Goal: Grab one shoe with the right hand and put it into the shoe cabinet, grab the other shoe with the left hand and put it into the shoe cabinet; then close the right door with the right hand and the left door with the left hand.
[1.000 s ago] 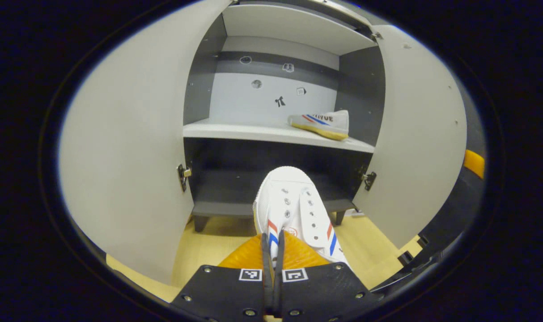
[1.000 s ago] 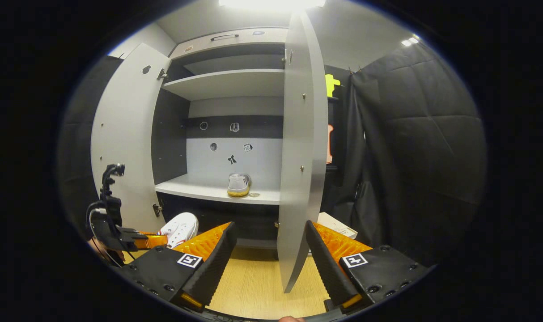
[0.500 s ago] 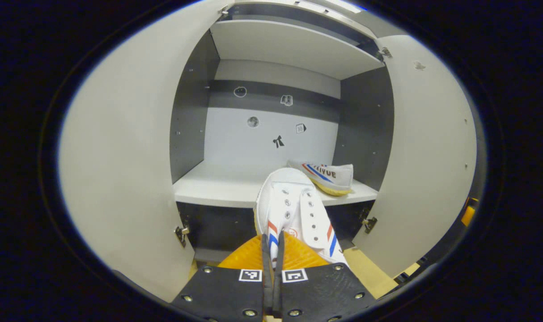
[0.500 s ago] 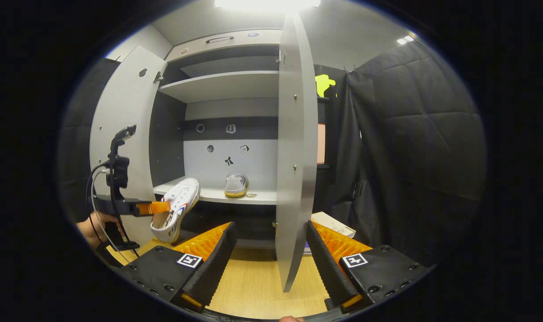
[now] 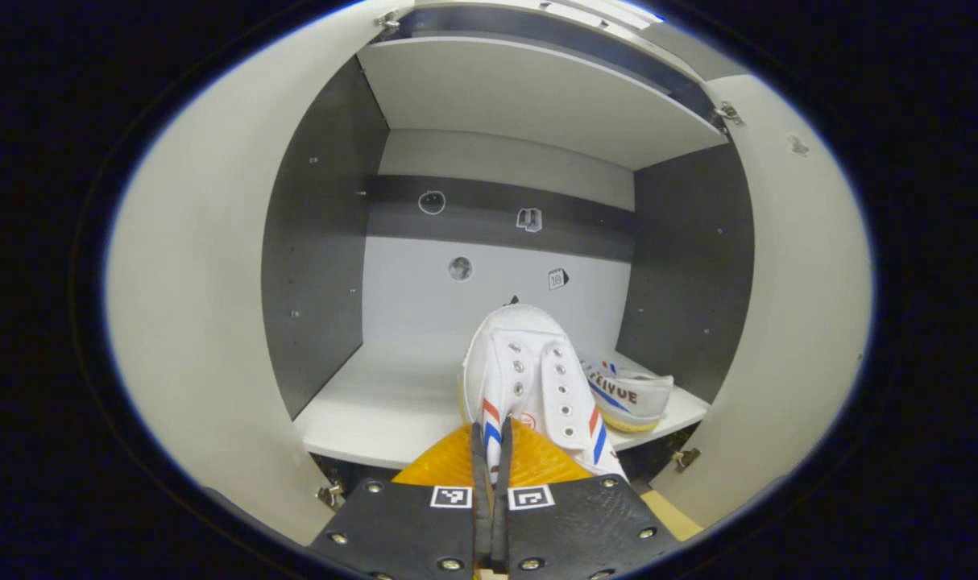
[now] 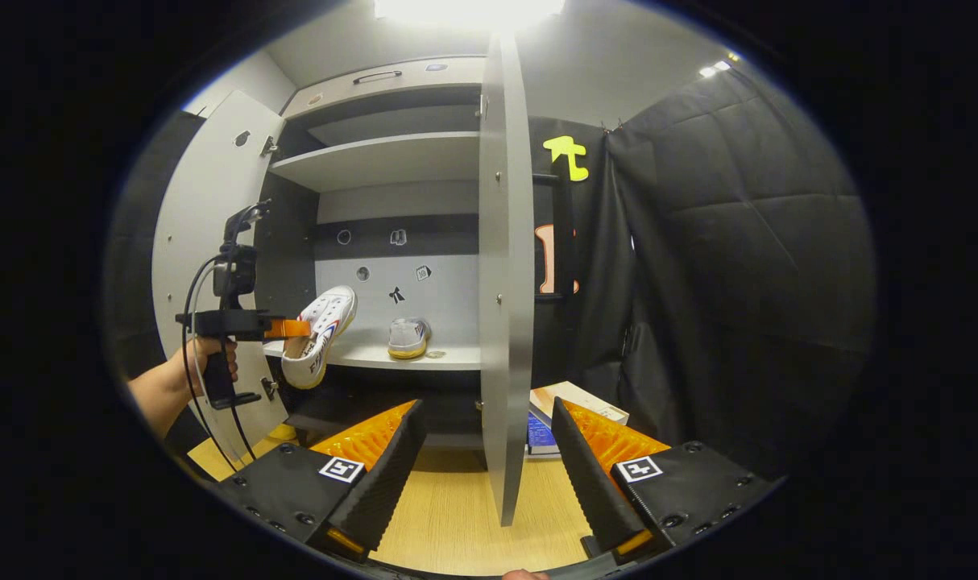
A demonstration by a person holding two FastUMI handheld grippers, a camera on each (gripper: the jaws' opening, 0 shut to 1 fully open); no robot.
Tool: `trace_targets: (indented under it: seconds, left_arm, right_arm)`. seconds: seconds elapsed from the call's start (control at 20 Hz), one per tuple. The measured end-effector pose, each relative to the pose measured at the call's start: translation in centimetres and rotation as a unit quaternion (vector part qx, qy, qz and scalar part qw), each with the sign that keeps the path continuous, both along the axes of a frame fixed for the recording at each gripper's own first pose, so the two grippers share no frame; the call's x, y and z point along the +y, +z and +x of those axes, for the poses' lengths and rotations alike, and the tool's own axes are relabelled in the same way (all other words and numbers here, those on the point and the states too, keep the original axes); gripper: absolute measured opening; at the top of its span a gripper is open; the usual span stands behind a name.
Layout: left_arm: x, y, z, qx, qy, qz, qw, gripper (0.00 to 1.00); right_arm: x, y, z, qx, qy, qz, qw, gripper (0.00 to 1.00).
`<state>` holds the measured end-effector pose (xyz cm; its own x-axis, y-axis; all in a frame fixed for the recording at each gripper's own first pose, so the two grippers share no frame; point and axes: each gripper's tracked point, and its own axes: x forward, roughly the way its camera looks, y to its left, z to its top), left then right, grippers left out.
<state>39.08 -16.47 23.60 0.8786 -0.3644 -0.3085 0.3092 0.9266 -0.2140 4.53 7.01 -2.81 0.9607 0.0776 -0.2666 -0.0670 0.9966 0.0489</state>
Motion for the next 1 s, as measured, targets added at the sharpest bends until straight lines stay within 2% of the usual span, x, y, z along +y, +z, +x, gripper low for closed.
trace_targets:
  seconds: [0.45, 1.0]
  left_arm:
    - [0.4, 0.1, 8.2, 0.002, 0.027, -0.007, 1.0, 0.01]
    - [-0.1, -4.6, 11.2, 0.049, 0.025, 0.021, 0.998, 0.01]
  right_arm:
    - [-1.1, -0.4, -0.2, 0.007, -0.017, -0.013, 1.0, 0.98]
    - [-2.0, -1.2, -0.3, 0.019, -0.028, -0.022, 0.999, 0.96]
